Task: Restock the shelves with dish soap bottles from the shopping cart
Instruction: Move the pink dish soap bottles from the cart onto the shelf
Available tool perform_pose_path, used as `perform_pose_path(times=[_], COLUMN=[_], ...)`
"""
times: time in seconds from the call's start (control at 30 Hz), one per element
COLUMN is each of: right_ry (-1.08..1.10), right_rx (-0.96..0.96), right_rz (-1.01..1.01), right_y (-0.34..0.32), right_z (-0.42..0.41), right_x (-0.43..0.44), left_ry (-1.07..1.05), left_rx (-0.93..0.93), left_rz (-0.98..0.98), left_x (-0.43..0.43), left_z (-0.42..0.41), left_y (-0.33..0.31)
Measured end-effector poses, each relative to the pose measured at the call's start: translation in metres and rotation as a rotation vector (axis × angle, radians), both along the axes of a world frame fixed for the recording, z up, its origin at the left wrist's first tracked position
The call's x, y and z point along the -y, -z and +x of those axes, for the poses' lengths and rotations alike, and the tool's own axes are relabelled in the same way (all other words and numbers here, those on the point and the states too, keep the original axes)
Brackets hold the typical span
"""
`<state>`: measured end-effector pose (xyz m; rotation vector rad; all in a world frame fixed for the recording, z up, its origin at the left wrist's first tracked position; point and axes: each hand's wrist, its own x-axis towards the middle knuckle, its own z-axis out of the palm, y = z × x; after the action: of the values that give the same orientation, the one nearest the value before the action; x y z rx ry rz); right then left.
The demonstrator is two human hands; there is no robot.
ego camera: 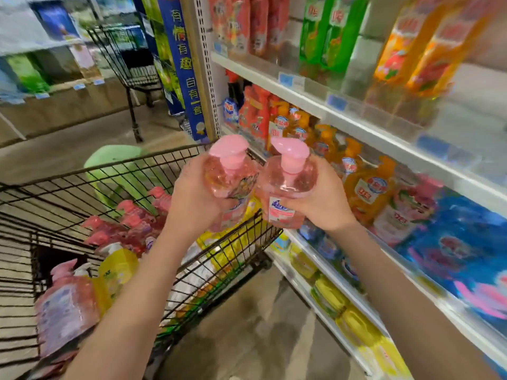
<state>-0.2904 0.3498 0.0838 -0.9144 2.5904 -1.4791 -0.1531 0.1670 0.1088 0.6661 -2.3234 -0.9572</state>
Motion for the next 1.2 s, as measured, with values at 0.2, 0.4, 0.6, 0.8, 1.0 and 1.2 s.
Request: perform_pose_path(times=[0.2, 0.4, 0.6, 0.8, 1.0, 1.2], right_ry=[0.150, 0.331, 0.619, 0.875, 1.042, 1.092], right_rx=[-0.039, -0.061, 0.017, 0.012, -0.063, -0.194], right_rz=[-0.064, -0.103, -0.080, -0.151, -0.016, 0.126], right_y=[-0.009, 0.008, 0.031, 0.059, 0.072, 0.091], right_z=[0.037, 0.084, 0.133, 0.161, 0.168, 0.143], right_x=[-0.116, -0.246, -0.356, -0.446, -0.522, -0.573], left_ry=[0.196, 0.469, 0.761, 1.049, 1.230, 1.291], left_rx=[-0.055, -0.026, 0.056, 0.074, 0.078, -0.002], left_rz=[0.002, 0.045, 0.226, 0.128, 0.084, -0.006], left_x=[-0.098, -0.205, -0.310, -0.408, -0.491, -0.547], left_z=[0.011, 0.011, -0.004, -0.019, -0.041, -0.076], left_y=[-0.020, -0.014, 0.010, 0.030, 0.049, 0.076])
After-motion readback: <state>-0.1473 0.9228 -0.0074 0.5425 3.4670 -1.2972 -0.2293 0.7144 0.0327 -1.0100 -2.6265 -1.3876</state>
